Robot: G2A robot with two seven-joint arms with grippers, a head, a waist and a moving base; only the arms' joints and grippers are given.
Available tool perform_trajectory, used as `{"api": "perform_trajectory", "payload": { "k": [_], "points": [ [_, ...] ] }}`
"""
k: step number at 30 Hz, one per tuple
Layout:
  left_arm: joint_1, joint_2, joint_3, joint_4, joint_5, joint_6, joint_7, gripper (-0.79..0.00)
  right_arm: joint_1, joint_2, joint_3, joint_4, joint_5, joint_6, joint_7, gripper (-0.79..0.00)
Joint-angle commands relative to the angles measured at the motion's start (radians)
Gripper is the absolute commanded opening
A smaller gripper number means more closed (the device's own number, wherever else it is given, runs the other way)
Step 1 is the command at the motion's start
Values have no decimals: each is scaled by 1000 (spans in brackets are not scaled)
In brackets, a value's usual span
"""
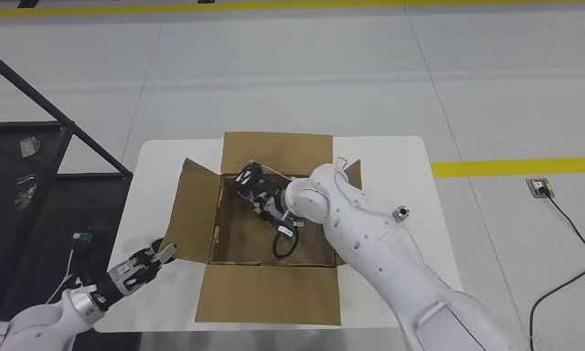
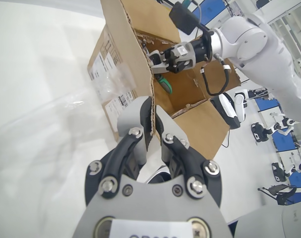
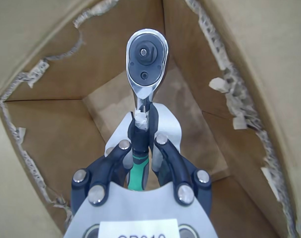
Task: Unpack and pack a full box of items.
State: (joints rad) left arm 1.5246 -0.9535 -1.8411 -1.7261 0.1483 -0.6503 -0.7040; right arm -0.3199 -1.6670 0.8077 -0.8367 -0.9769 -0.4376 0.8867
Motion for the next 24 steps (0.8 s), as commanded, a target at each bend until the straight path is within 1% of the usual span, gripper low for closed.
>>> {"api": "perform_trajectory", "payload": {
  "k": [1, 2, 3, 5, 6, 7, 9, 14, 17, 20, 24],
  "points": [
    [16, 0, -5, -6, -4, -7, 11, -529, -125, 49, 77, -280, -53, 34, 82, -785],
    [24, 0, -7, -10, -7, -11, 15, -489, -202, 74, 122, -428, -88, 53, 133, -785],
    [32, 0, -10, -13, -12, -14, 21, -406, -283, 95, 165, -576, -123, 67, 183, -785],
    [51, 0, -17, -22, -20, -23, 28, -132, -452, 130, 241, -863, -180, 68, 260, -785],
    [59, 0, -20, -25, -22, -25, 31, 0, -507, 140, 264, -953, -196, 66, 269, -785],
    [66, 0, -24, -28, -25, -26, 36, 0, -551, 147, 279, -1024, -210, 63, 270, -785],
    [79, 0, -30, -35, -31, -27, 46, 0, -608, 157, 291, -1116, -240, 52, 275, -785],
    [106, -2, -42, -47, -51, -11, 87, 0, -608, 157, 291, -1116, -240, 52, 275, -785],
    [106, -2, -42, -47, -51, -11, 87, 0, -608, 157, 291, -1116, -240, 52, 275, -785],
    [106, -2, -42, -47, -51, -11, 87, 0, -619, 159, 298, -1110, -240, 59, 226, -785],
    [106, -2, -42, -47, -51, -11, 87, 0, -672, 170, 352, -1238, -282, 98, 180, -785]
  ]
}}
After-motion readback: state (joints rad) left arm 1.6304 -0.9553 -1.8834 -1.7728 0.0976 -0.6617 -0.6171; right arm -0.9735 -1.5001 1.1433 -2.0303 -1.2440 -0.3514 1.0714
